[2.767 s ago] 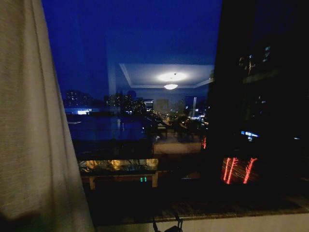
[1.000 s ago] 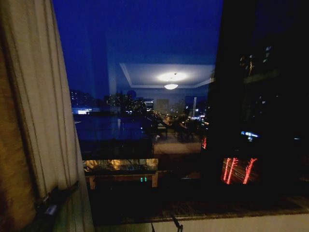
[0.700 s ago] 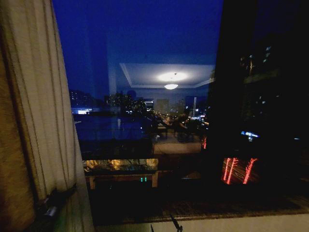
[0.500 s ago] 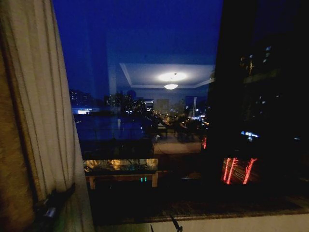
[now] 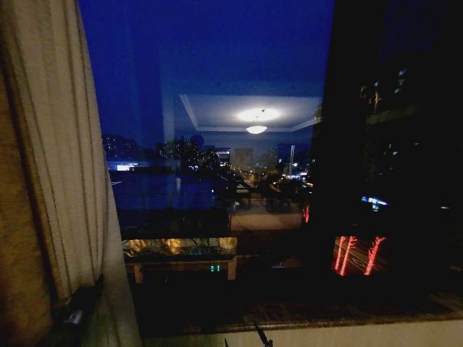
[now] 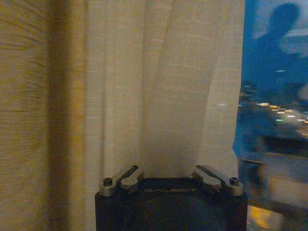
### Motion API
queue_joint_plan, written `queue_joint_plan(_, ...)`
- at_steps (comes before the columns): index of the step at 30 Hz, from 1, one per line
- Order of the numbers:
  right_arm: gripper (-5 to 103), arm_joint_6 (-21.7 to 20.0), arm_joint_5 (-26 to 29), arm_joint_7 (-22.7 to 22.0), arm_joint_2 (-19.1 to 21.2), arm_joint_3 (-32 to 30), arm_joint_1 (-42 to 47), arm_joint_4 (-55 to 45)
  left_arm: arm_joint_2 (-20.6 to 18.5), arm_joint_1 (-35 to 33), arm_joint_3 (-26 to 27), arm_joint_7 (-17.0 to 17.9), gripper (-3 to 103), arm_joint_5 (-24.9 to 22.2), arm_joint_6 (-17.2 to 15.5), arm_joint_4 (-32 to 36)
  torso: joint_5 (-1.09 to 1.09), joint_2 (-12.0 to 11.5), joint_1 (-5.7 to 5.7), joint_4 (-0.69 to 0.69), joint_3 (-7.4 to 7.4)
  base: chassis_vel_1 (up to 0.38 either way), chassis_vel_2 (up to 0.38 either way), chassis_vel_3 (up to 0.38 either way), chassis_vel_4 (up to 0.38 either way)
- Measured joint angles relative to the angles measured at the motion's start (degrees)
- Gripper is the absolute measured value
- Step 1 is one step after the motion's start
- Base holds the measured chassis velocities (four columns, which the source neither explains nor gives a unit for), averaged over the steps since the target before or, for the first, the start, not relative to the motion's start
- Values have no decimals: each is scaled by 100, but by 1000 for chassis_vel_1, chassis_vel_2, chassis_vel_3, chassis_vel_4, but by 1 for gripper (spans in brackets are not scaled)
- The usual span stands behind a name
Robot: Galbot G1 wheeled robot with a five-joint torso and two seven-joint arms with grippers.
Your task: Open the curtains by pulling them apart, changing their state from closed to fully open.
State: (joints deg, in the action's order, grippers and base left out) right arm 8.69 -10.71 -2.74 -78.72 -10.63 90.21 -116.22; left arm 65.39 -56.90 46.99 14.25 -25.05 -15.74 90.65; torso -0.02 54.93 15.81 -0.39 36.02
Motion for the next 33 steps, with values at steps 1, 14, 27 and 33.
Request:
queue_joint_plan(1, 100, 0, 0, 0, 0, 0, 0, 0, 0, 0, 0, 0, 13, 0, 0, 0, 0, 0, 0, 0, 0, 0, 0, 0, 0)
queue_joint_plan(14, 100, 58, -47, 7, 0, 10, 55, -2, 101, 701, 174, 2010, 1, 147, -77, -488, 0, 0, -1, 0, 0, 0, 0, 0, 0)
queue_joint_plan(27, 100, 38, -6, 16, 0, 3, -140, 101, 83, 1422, 474, 3567, 1, 284, 159, -1266, 1, 0, -1, 0, 0, 0, 0, 0, 0)
queue_joint_plan(33, 100, 34, 14, 18, 0, -3, -159, 151, -144, 1824, 811, 3772, 1, 278, 239, -1797, 1, 0, -1, 0, 0, 0, 0, 0, 0)
